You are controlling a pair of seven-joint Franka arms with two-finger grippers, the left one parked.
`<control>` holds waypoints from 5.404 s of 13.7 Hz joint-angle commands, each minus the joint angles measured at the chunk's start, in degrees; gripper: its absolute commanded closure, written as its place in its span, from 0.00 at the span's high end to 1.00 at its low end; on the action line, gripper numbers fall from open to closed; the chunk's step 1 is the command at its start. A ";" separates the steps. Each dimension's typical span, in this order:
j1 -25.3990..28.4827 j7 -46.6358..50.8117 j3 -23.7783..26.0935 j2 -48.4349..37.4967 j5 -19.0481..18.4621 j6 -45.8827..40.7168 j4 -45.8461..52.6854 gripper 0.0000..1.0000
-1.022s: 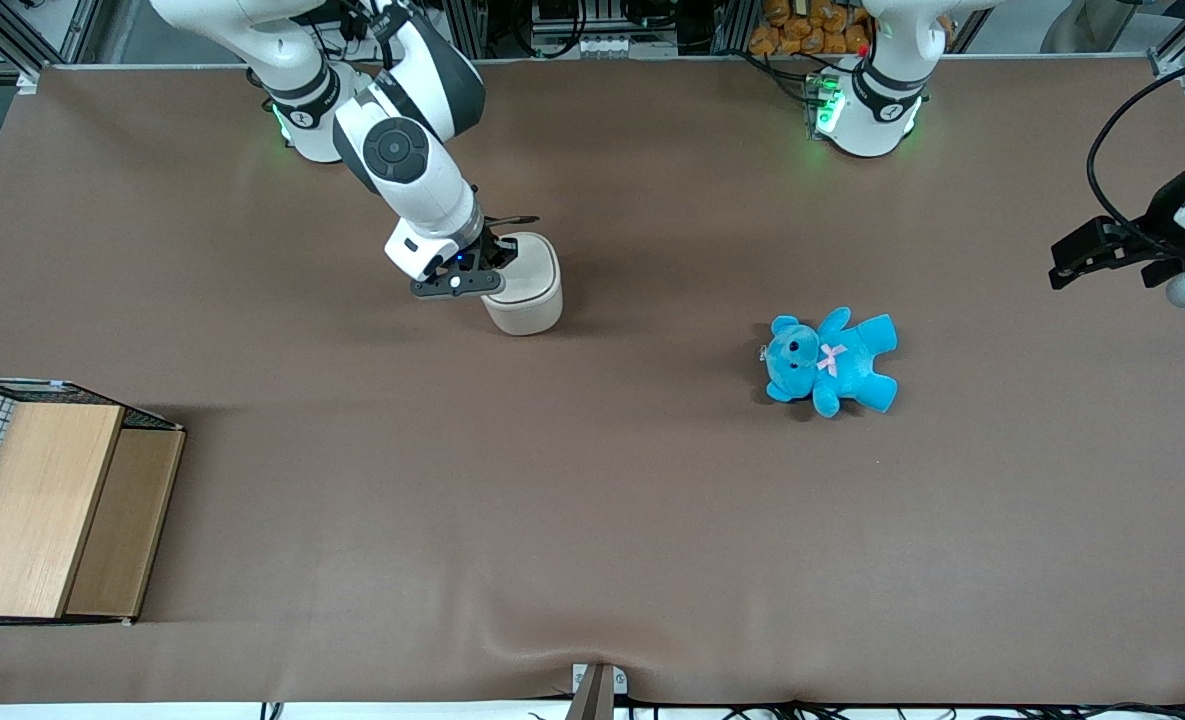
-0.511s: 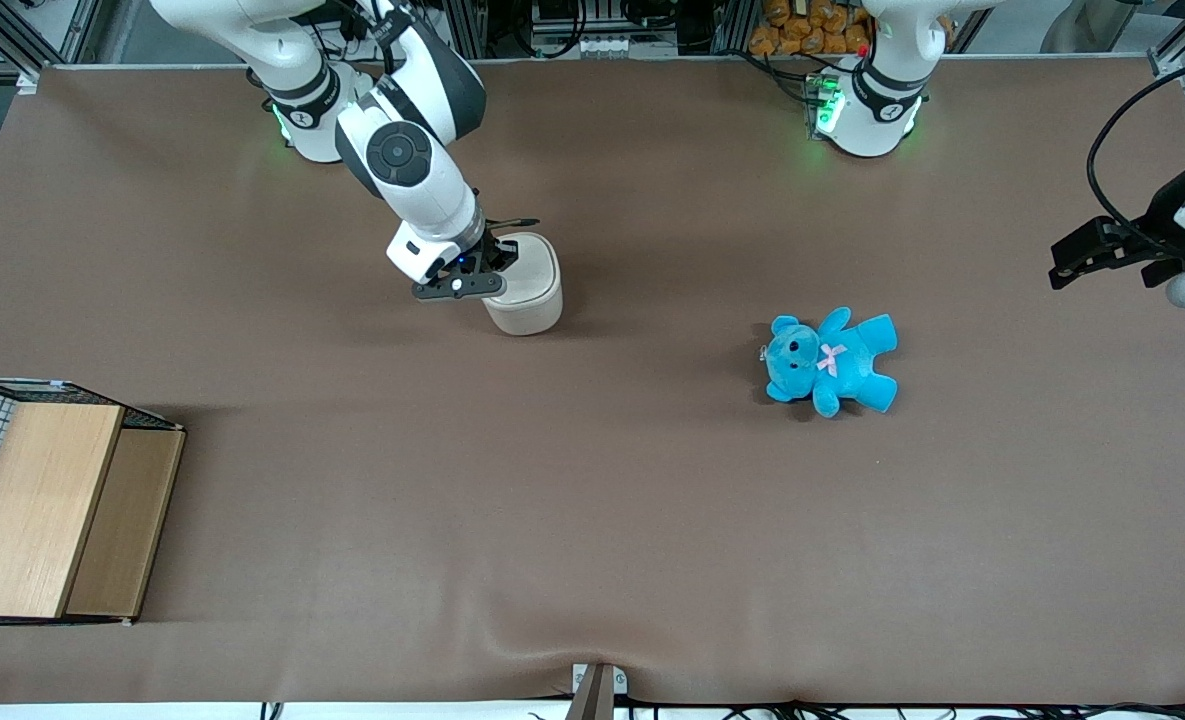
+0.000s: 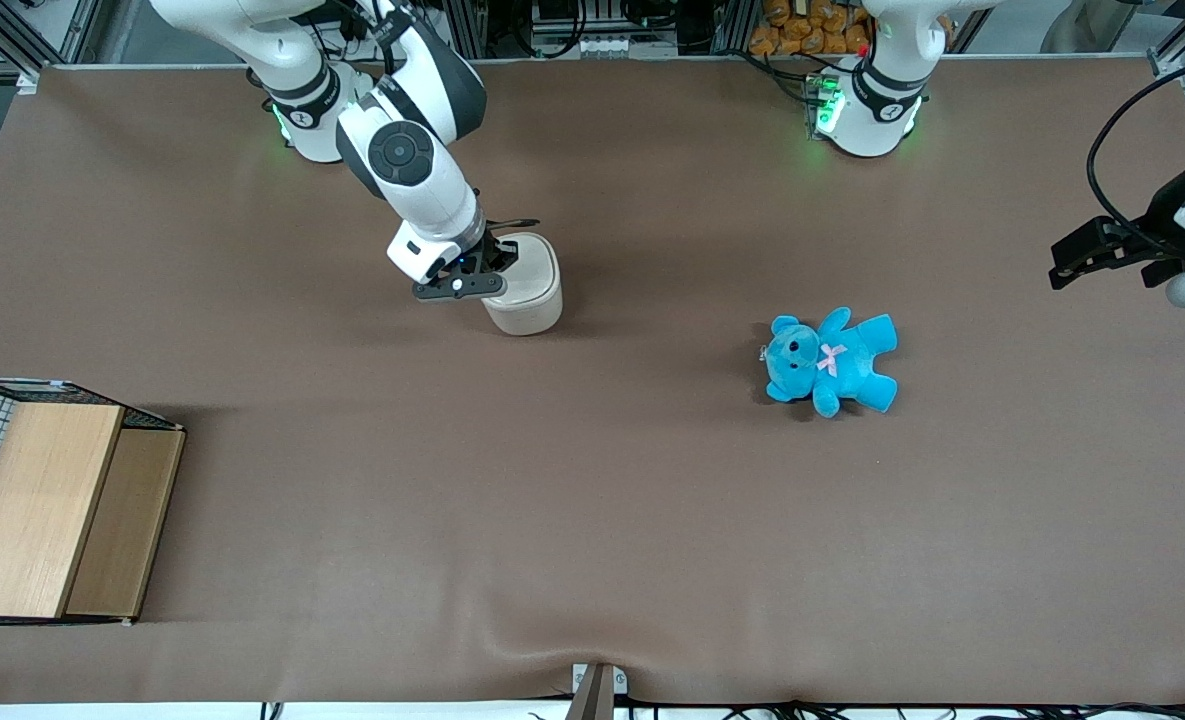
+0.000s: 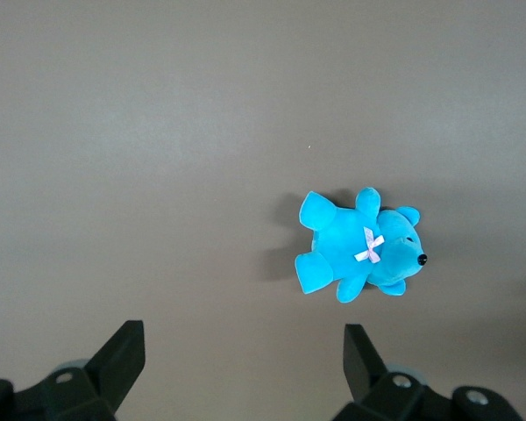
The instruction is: Open trash can with right arm
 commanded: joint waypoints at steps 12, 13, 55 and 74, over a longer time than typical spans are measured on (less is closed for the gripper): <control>0.70 11.09 2.47 1.23 -0.59 -13.26 14.82 0.03; 1.22 12.06 2.47 1.23 0.63 -14.22 16.14 0.17; -14.33 -25.62 -28.82 -12.48 -3.31 -49.92 39.97 1.00; -13.98 -26.43 -28.91 -8.44 -3.05 -47.02 41.91 1.00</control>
